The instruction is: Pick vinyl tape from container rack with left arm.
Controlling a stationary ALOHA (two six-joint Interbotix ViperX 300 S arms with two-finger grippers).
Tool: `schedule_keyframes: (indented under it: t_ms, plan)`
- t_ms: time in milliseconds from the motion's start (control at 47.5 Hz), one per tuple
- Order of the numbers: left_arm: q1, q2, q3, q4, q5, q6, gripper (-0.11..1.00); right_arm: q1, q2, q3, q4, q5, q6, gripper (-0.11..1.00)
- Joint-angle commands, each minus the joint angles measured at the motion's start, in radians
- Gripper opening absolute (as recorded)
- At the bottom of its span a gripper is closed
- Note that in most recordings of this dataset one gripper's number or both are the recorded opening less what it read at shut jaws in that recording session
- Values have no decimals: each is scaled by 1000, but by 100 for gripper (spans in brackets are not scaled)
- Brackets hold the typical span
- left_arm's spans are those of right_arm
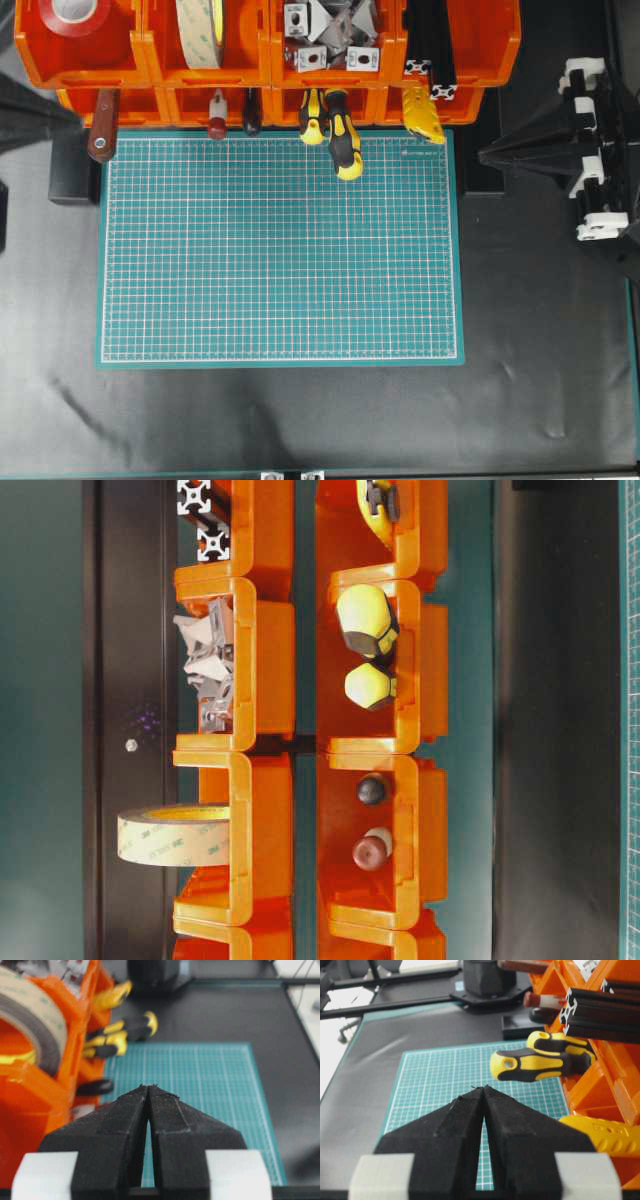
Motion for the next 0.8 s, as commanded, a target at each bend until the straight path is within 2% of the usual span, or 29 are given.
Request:
schedule_keyframes:
  t_ms: [0,126,231,316,442,526,631,715,779]
  plan:
    - [31,46,-140,5,143,2,0,2,3,-37,3,-2,0,0]
    - [48,120,-310,12,330,8,0,2,2,-37,3,-2,2,0]
    - [75,212,-479,20,534,21,0,5,-3,-37,3,-2,2,0]
    - [95,275,-566,21,675,29,0,5,-3,-37,3,-3,2,0]
    - [117,359,-663,23,853,106,0,5,-5,-37,3,-3,0,0]
    - [129,388,-689,25,885,161,1,5,-5,-37,3,-3,0,0]
    - [155,407,-703,23,902,196,6,8,-9,-37,3,3,2,0]
    - [164,411,-699,25,904,206,17,9,-17,-37,3,5,0,0]
    - [166,416,-692,25,908,207,33,9,-21,-37,3,5,0,0]
